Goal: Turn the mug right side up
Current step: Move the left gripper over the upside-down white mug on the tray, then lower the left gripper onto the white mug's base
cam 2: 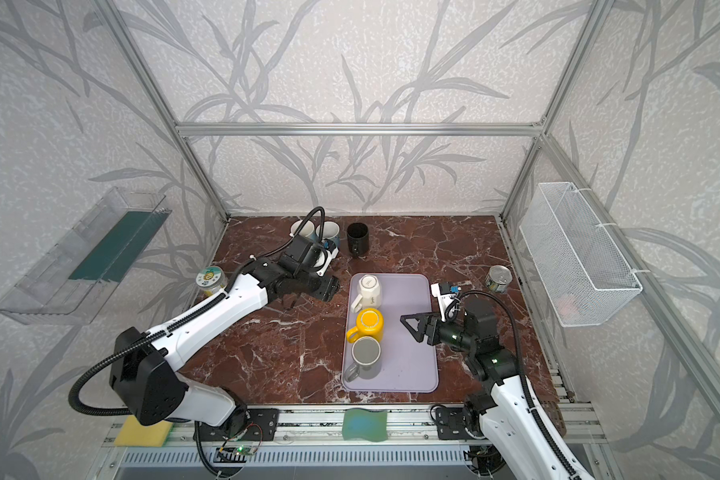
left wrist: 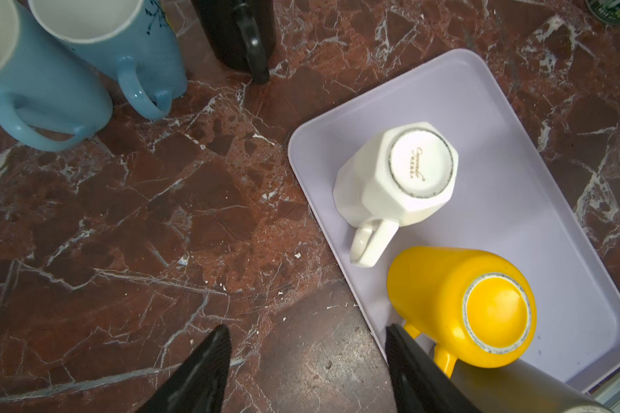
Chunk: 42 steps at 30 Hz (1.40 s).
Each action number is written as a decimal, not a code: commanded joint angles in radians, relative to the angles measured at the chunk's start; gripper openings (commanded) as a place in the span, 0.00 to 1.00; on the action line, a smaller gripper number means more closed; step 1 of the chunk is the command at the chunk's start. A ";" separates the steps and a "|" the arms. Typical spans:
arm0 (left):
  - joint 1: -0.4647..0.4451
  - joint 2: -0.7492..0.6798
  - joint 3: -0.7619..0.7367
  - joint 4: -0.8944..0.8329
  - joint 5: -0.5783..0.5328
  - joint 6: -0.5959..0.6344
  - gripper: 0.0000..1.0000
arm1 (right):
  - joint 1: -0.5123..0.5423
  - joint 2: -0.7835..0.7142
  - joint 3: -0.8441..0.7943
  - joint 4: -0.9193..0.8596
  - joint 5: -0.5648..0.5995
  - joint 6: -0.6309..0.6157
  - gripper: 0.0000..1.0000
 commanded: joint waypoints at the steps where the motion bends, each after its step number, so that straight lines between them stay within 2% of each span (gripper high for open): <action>1: -0.019 0.013 -0.001 -0.020 0.026 0.025 0.70 | -0.004 0.003 -0.010 0.042 0.003 0.011 0.74; 7: -0.051 0.084 0.044 -0.049 0.048 0.046 0.63 | -0.004 0.004 -0.010 0.036 0.007 0.011 0.75; 11: -0.069 0.127 0.074 -0.074 0.030 0.062 0.63 | -0.004 0.004 -0.009 0.028 0.010 0.006 0.75; 26: -0.101 0.321 0.204 -0.106 0.073 0.063 0.59 | -0.004 0.005 -0.012 0.025 0.012 0.002 0.74; 42: -0.121 0.428 0.273 -0.113 0.046 0.049 0.57 | -0.004 -0.002 -0.015 0.011 0.017 -0.014 0.74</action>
